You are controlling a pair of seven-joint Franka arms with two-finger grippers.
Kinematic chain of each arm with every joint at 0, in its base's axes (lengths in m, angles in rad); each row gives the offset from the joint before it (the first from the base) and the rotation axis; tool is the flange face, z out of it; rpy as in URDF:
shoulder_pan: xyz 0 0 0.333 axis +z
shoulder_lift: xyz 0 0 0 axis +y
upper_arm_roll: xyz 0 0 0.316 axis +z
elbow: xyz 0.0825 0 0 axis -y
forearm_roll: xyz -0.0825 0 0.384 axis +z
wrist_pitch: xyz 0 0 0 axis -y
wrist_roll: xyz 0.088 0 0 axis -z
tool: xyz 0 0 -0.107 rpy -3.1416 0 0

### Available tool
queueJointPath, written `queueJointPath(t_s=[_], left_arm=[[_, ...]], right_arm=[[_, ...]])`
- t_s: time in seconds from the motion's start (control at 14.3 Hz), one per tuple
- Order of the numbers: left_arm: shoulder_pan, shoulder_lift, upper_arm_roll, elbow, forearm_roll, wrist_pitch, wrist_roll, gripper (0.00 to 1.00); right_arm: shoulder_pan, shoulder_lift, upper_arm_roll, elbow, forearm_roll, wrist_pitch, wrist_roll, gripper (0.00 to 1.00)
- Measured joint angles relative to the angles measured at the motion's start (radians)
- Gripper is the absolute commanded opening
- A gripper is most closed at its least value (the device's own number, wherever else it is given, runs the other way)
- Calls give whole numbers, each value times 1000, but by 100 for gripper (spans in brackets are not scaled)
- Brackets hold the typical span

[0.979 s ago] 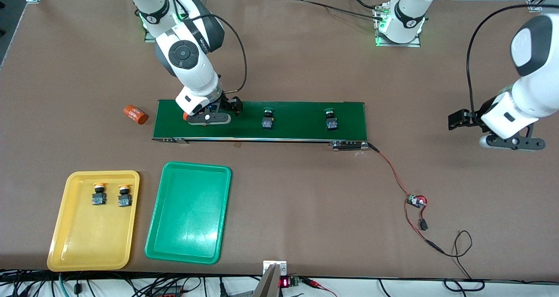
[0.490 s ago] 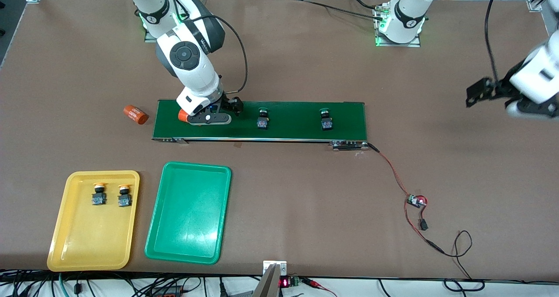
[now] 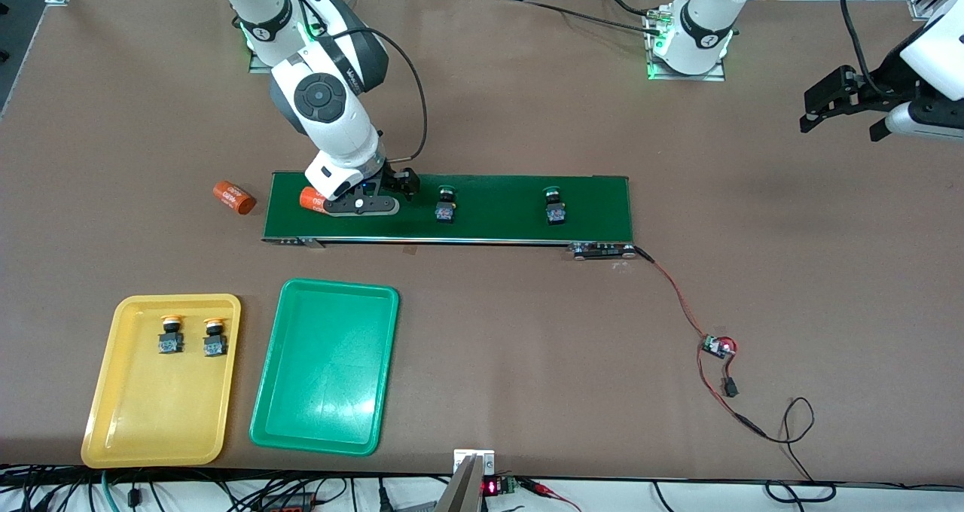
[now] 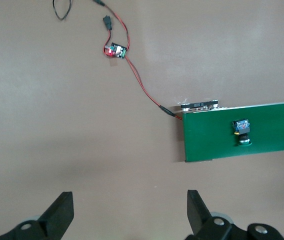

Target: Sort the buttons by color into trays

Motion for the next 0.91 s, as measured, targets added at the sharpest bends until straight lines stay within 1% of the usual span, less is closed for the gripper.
queueJointPath(t_s=[0.35, 0.56, 0.7, 0.91], left_arm=[[-5, 33, -21, -1, -6, 0, -46, 100], [-6, 69, -21, -1, -6, 13, -49, 100], [-6, 92, -20, -1, -6, 40, -50, 100], [-1, 98, -16, 1, -6, 46, -53, 100]], right_arm=[[13, 11, 0, 0, -5, 0, 13, 100], [29, 27, 0, 1, -47, 1, 64, 100], [32, 36, 0, 2, -53, 2, 74, 100], [32, 39, -4, 4, -67, 2, 75, 100]])
